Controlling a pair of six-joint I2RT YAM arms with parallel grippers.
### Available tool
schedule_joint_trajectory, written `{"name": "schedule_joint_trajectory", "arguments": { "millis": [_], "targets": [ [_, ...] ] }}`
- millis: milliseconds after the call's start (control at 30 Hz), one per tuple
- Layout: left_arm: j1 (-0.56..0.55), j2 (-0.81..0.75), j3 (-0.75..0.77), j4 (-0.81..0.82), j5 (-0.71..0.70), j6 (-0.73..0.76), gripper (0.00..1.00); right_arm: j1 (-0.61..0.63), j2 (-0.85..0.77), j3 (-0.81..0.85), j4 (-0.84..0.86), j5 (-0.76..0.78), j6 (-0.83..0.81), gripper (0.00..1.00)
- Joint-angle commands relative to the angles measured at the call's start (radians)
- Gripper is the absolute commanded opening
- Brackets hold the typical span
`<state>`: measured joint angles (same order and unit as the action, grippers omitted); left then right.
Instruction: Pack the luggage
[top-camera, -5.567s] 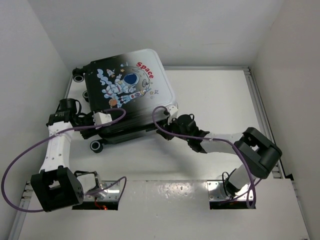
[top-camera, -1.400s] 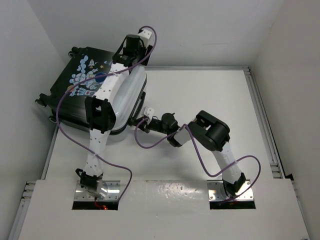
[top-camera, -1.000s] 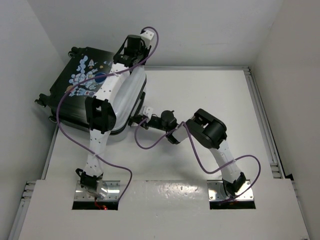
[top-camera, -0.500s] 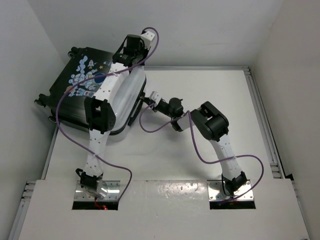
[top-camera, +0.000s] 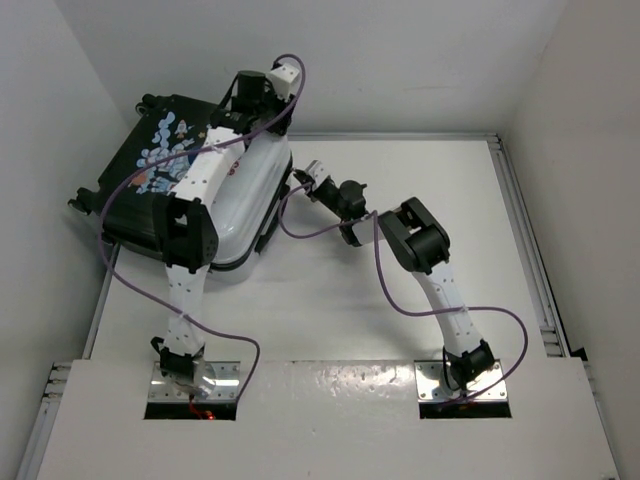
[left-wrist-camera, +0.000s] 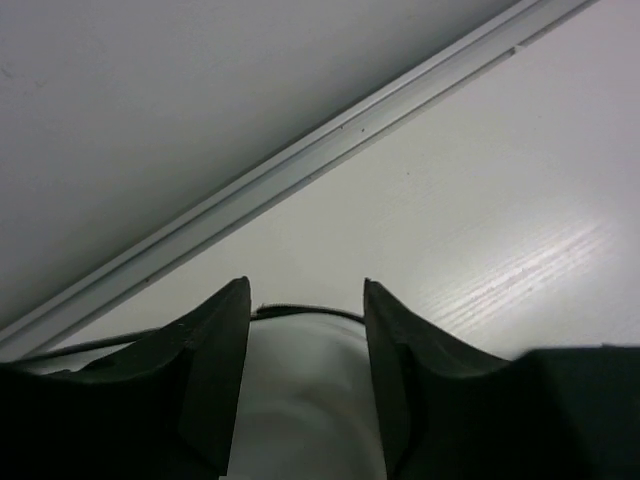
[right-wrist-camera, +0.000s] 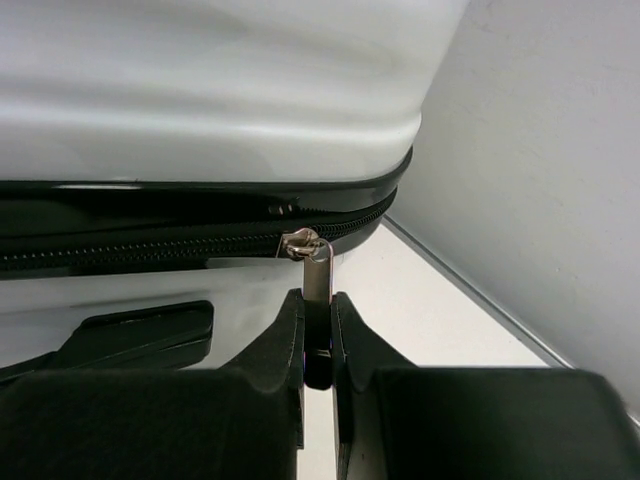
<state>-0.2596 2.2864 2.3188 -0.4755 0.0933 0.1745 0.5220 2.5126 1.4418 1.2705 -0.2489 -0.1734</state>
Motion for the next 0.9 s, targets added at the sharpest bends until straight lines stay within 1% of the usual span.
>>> {"name": "schedule_joint_trajectory", "arguments": {
  "millis": [0, 33, 67, 100, 133, 167, 200, 233, 267, 300, 333, 400, 433, 467, 500, 533, 567, 633, 667, 733, 767, 800, 867],
  "targets": [
    [0.097, -0.097, -0.201, -0.286, 0.083, -0.041, 0.56, -0.046, -0.037, 0.013, 0.075, 0.085, 0.052, 0.0],
    [0.114, -0.226, -0.334, -0.219, 0.159, -0.05, 0.61, -0.04, -0.041, -0.004, 0.078, 0.07, 0.067, 0.0],
    [0.123, -0.296, -0.405, -0.081, 0.198, -0.061, 0.65, -0.04, -0.055, -0.024, 0.098, 0.062, 0.072, 0.0],
    [0.123, -0.364, -0.471, -0.025, 0.226, -0.061, 0.68, -0.04, -0.069, -0.037, 0.105, 0.051, 0.072, 0.0],
    [0.123, -0.427, -0.577, 0.015, 0.239, -0.061, 0.69, -0.04, -0.075, -0.059, 0.113, 0.046, 0.092, 0.0],
    [0.123, -0.535, -0.614, 0.032, 0.259, -0.043, 0.7, -0.039, -0.086, -0.085, 0.121, 0.022, 0.097, 0.0],
    [0.123, -0.585, -0.648, 0.032, 0.282, -0.027, 0.7, -0.04, -0.11, -0.096, 0.136, 0.019, 0.103, 0.0],
    [0.123, -0.634, -0.726, 0.022, 0.328, -0.011, 0.7, -0.036, -0.118, -0.127, 0.151, 0.017, 0.13, 0.0],
    [0.123, -0.731, -0.766, -0.017, 0.344, 0.002, 0.68, -0.036, -0.147, -0.156, 0.155, 0.007, 0.143, 0.0],
    [0.123, -0.783, -0.807, -0.035, 0.344, 0.014, 0.68, -0.04, -0.156, -0.185, 0.164, 0.0, 0.164, 0.0],
    [0.106, -0.833, -0.9, -0.052, 0.344, 0.031, 0.66, -0.036, -0.167, -0.199, 0.173, -0.006, 0.21, 0.0],
    [0.071, -0.936, -0.994, -0.095, 0.324, 0.062, 0.65, -0.036, -0.204, -0.263, 0.179, -0.01, 0.236, 0.0],
    [0.05, -1.037, -1.041, -0.095, 0.312, 0.081, 0.64, -0.036, -0.225, -0.282, 0.182, -0.015, 0.271, 0.0],
    [-0.008, -1.082, -1.126, -0.107, 0.28, 0.091, 0.64, -0.033, -0.235, -0.293, 0.184, -0.018, 0.284, 0.0],
    [-0.045, -1.119, -1.16, -0.107, 0.257, 0.091, 0.64, -0.034, -0.244, -0.341, 0.187, -0.027, 0.304, 0.0],
    [-0.084, -1.148, -1.188, -0.129, 0.235, 0.091, 0.62, -0.033, -0.267, -0.356, 0.19, -0.029, 0.32, 0.0],
    [-0.161, -1.18, -1.222, -0.138, 0.197, 0.091, 0.61, -0.037, -0.276, -0.386, 0.187, -0.03, 0.33, 0.0],
    [-0.237, -1.18, -1.231, -0.172, 0.154, 0.077, 0.58, -0.036, -0.311, -0.447, 0.182, -0.023, 0.353, 0.0],
    [-0.303, -1.18, -1.254, -0.172, 0.111, 0.048, 0.55, -0.046, -0.319, -0.463, 0.188, -0.021, 0.362, 0.0],
    [-0.371, -1.17, -1.274, -0.172, 0.059, 0.013, 0.55, -0.06, -0.343, -0.521, 0.193, -0.01, 0.379, 0.0],
    [-0.444, -1.161, -1.295, -0.172, 0.025, -0.025, 0.55, -0.066, -0.36, -0.535, 0.197, -0.009, 0.379, 0.0],
    [-0.478, -1.127, -1.305, -0.172, -0.069, -0.05, 0.55, -0.083, -0.377, -0.549, 0.201, -0.003, 0.38, 0.0],
    [-0.5, -1.102, -1.328, -0.129, -0.144, -0.111, 0.55, -0.095, -0.415, -0.598, 0.198, 0.005, 0.385, 0.0]
  ]
}}
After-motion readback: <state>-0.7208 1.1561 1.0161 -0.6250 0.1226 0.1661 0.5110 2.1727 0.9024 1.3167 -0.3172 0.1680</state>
